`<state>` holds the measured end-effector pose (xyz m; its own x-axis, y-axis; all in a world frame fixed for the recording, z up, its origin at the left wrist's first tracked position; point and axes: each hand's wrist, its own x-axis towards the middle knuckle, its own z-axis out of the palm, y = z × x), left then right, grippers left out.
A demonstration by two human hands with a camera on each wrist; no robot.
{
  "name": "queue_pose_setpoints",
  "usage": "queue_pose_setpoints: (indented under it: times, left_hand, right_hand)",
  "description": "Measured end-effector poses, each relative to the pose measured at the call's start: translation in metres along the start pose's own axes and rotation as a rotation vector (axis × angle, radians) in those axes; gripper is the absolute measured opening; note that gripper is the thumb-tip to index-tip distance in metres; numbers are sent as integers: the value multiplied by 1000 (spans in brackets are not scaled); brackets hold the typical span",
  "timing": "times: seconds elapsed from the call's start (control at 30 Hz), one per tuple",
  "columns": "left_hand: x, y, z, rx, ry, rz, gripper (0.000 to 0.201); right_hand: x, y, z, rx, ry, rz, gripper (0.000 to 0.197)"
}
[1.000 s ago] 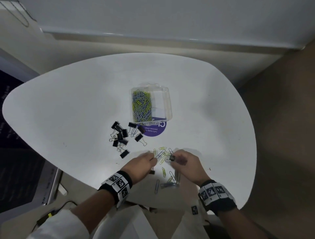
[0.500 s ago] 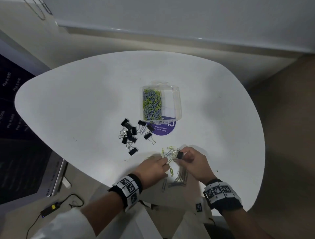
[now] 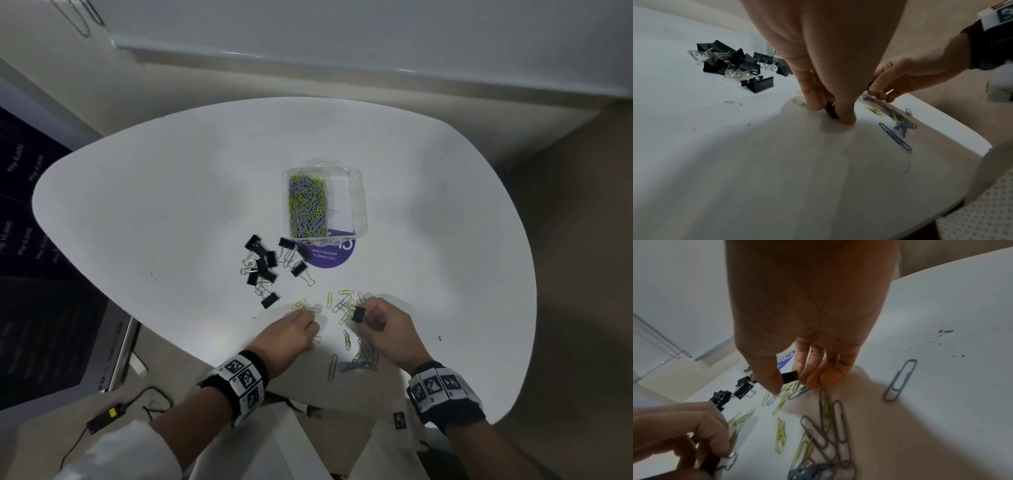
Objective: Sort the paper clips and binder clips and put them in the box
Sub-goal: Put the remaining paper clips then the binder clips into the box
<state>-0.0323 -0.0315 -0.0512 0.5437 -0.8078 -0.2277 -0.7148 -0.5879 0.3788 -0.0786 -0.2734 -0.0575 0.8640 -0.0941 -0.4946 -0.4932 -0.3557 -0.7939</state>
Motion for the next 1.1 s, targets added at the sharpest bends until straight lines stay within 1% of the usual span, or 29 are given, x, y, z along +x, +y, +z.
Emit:
queue_pose_setpoints:
  times: [0.17,0.23,0.3,0.37,0.47,0.5,0.57,0.63,0.7,0.77,0.8,0.87,0.93,1.03,1.1]
  left_hand:
    - [-5,1,7,-89,15,-39,29]
    - [-5,-1,2,-233,30,-98,22]
    - [-7,-5,-8,-365,73,-171,8]
    - [-8,-18,-19,-408,160,-257,15]
    - [-6,-49,-31,-330,250,-413,33]
    - [-5,-58,-35,-286,248,-451,38]
    - [-1,-69,-44,-195,199,-493,43]
    - [6,-75,-54,-133,182,-489,43]
    - [17,-77,-61,-158,227,-484,34]
    - [32,-77,-63,-207,260,-497,23]
    - [40,-77,-62,-225,252,-517,19]
    - [52,-75,-59,-245,201,-565,19]
    - [58,-75,-53,-231,171,-604,18]
    - [58,-76,-46,-154,157,-599,11]
    - [57,-78,-45,-118,143,-578,9]
  right_hand:
    - [4,-10,7,25,-30,-38,30]
    - [9,-16,11,4,-34,-78,34]
    - [15,-24,18,-21,-31,-120,36]
    - [24,-36,29,-47,-16,-164,35]
    - [41,-55,48,-81,-61,-199,33]
    - [47,-59,55,-114,-93,-203,34]
    - [57,-64,67,-196,-152,-205,35]
    - [63,-67,77,-269,-185,-215,37]
    - [63,-68,79,-278,-199,-230,41]
    - [60,-66,75,-258,-187,-225,42]
    - [57,-63,70,-267,-174,-220,40]
    - [51,-56,56,-295,-139,-221,34]
    - [45,-45,37,-321,-108,-235,33]
    - [36,-26,6,-410,-78,-271,44]
    - [31,-16,-4,-430,-96,-247,51]
